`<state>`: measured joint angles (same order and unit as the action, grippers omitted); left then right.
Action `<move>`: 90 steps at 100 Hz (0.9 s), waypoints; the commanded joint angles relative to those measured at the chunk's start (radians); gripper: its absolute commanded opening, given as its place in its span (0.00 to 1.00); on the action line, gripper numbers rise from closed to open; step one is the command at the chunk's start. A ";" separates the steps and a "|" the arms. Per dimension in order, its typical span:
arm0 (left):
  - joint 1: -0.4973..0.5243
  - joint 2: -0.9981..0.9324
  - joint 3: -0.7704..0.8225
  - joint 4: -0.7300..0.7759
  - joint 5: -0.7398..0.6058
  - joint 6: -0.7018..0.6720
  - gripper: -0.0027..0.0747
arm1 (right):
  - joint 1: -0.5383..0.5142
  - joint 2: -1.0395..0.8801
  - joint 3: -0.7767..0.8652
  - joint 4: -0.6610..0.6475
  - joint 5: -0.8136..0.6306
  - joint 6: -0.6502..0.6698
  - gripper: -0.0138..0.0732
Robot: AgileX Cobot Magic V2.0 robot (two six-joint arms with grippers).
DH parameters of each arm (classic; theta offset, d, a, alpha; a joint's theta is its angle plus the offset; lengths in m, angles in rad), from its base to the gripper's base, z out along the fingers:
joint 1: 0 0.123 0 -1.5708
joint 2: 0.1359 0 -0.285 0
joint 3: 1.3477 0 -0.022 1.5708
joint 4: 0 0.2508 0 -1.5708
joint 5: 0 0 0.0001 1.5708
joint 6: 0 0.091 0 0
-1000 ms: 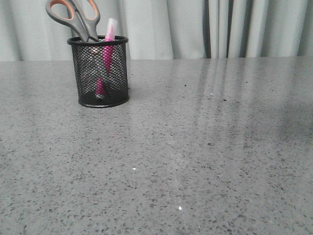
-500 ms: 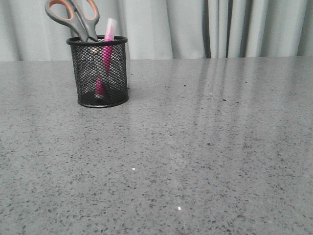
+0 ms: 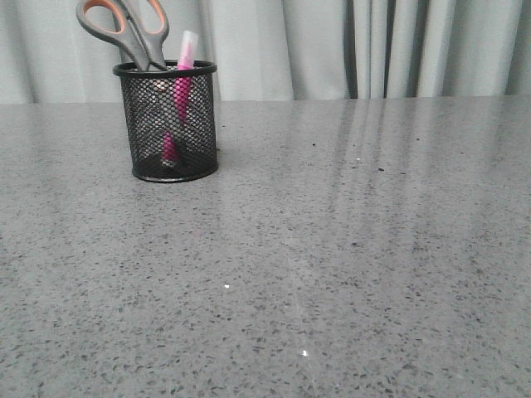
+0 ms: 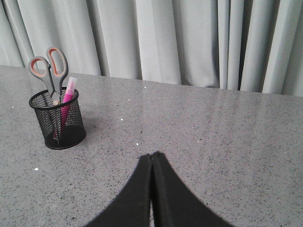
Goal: Put pen and scissors into bin
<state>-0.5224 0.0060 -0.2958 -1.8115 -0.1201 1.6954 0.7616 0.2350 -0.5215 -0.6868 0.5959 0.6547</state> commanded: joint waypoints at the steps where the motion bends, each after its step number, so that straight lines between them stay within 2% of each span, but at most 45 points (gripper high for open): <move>1: -0.010 0.013 -0.025 -0.037 0.036 -0.007 0.01 | 0.002 0.011 -0.026 -0.028 -0.052 -0.011 0.09; 23: 0.001 0.013 -0.022 -0.029 -0.009 0.003 0.01 | 0.002 0.011 -0.026 -0.028 -0.052 -0.011 0.09; 30: 0.018 0.013 -0.007 0.087 -0.049 -0.002 0.01 | 0.002 0.011 -0.026 -0.028 -0.052 -0.011 0.09; 36: 0.038 0.013 0.030 0.300 -0.034 -0.039 0.01 | 0.002 0.011 -0.026 -0.028 -0.052 -0.011 0.09; 41: 0.064 0.013 0.062 0.569 0.004 -0.161 0.01 | 0.002 0.011 -0.026 -0.028 -0.052 -0.011 0.09; 47: 0.105 0.013 0.104 0.924 0.034 -0.455 0.01 | 0.002 0.011 -0.026 -0.028 -0.052 -0.011 0.09; 53: 0.166 0.013 0.140 1.175 0.062 -0.773 0.01 | 0.002 0.011 -0.026 -0.028 -0.052 -0.011 0.09; 59: 0.230 0.013 0.177 1.377 0.120 -0.994 0.01 | 0.002 0.011 -0.026 -0.028 -0.052 -0.011 0.09; 65: 0.306 0.013 0.208 1.493 0.193 -1.172 0.01 | 0.002 0.011 -0.026 -0.028 -0.052 -0.011 0.09; 70: 0.361 0.013 0.235 1.559 0.246 -1.265 0.01 | 0.002 0.011 -0.026 -0.028 -0.052 -0.011 0.09; 78: 0.432 0.013 0.263 1.631 0.301 -1.357 0.01 | 0.002 0.011 -0.026 -0.028 -0.052 -0.011 0.09; 90: 0.479 0.007 0.305 1.684 0.279 -1.483 0.01 | 0.002 0.011 -0.026 -0.028 -0.052 -0.011 0.09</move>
<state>-0.0667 0.0060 0.0011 -0.1800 0.2360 0.3384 0.7616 0.2350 -0.5215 -0.6868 0.5987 0.6547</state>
